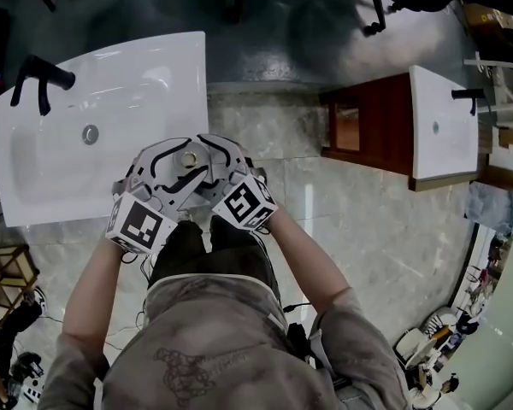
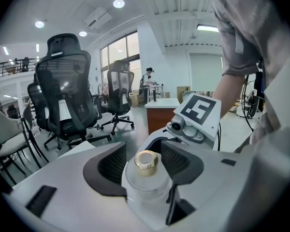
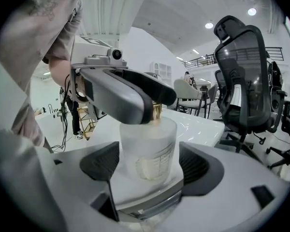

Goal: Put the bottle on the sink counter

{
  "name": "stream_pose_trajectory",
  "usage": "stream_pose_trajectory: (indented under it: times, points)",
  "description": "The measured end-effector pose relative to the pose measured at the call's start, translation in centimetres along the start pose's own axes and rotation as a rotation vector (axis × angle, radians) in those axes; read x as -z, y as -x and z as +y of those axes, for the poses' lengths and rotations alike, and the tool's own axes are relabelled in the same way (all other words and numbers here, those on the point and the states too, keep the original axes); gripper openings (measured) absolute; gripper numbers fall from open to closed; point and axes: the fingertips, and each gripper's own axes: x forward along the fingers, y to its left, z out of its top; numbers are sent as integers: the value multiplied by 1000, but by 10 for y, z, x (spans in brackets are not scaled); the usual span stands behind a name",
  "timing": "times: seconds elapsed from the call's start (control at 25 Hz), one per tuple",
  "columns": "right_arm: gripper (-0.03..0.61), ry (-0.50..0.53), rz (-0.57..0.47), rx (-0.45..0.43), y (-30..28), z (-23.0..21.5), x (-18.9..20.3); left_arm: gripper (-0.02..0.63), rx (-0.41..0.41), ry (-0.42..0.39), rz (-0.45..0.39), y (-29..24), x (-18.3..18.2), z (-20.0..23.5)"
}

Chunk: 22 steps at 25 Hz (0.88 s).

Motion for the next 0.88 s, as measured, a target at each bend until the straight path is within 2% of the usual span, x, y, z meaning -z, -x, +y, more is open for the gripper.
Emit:
stream_pose_trajectory:
  times: [0.6,0.88]
  points:
    - [345,-34,77,62,47,-2,17,216,-87,102,-46,32,-9,11]
    - [342,-189,64,165,102,-13,7,215,-122,145,-55,58,-26,8]
